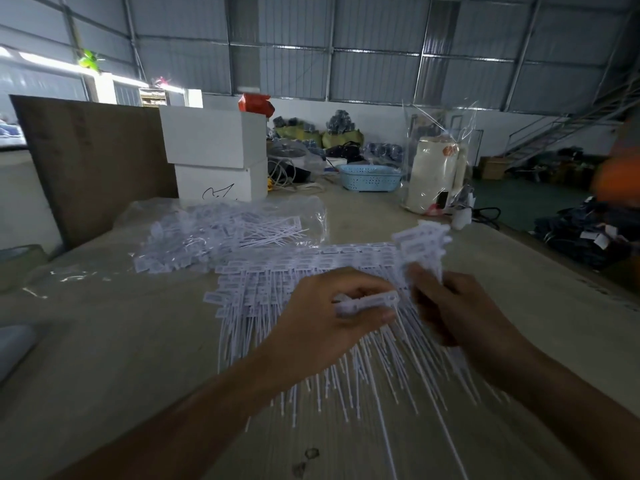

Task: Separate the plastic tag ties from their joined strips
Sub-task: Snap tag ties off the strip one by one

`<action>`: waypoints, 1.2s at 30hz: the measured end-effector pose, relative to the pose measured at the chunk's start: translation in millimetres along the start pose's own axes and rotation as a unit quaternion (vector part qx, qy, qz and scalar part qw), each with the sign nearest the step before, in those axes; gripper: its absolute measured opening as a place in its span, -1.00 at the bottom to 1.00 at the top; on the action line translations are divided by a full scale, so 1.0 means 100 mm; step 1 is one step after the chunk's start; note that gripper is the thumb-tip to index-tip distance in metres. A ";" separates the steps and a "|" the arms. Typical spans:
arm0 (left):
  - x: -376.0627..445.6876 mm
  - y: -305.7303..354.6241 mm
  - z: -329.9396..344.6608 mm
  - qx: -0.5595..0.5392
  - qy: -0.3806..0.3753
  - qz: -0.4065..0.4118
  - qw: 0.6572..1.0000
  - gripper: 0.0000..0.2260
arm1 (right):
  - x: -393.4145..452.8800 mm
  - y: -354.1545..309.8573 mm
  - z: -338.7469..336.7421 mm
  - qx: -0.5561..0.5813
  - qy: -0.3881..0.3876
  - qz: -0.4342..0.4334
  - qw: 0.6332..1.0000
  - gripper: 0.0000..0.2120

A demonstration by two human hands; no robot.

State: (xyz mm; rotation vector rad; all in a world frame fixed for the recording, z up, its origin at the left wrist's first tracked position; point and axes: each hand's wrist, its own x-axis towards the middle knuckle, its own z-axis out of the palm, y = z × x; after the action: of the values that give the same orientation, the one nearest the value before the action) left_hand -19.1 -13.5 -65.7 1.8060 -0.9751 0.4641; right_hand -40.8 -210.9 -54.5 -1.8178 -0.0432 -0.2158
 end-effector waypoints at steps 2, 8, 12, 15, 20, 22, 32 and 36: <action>0.01 -0.02 -0.01 0.045 0.029 0.015 0.998 -0.81 | -0.04 0.01 0.09 0.026 -0.060 0.035 0.997 -0.57; 0.01 0.00 0.08 0.026 0.059 -0.005 0.998 -0.73 | -0.09 -0.03 0.09 0.084 -0.133 0.043 0.987 -0.58; 0.01 0.01 0.04 0.031 0.044 0.024 0.998 -0.80 | -0.09 0.00 0.11 0.079 -0.124 0.026 0.989 -0.60; 0.01 -0.02 0.01 0.061 0.039 0.035 0.997 -0.82 | -0.07 -0.01 0.08 0.113 -0.081 0.043 0.989 -0.68; -0.02 -0.13 -0.01 0.180 0.036 0.048 0.982 -0.71 | -0.03 0.01 0.06 0.133 -0.065 0.054 0.988 -0.66; -0.03 -0.15 -0.02 0.216 0.044 0.055 0.974 -0.73 | -0.03 0.02 0.07 0.116 -0.075 0.049 0.989 -0.64; -0.05 -0.13 -0.07 0.214 0.029 0.012 0.976 -0.76 | -0.07 0.03 0.09 0.095 -0.068 0.019 0.993 -0.62; -0.03 -0.16 -0.04 0.140 0.006 -0.054 0.989 -0.82 | -0.07 0.03 0.08 0.095 -0.075 0.016 0.992 -0.63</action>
State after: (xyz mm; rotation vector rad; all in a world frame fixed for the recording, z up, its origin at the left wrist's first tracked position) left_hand -8.1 -5.9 -75.4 2.0926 -0.8300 0.5660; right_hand -45.7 -203.2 -60.9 -1.6400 -0.1365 -0.0497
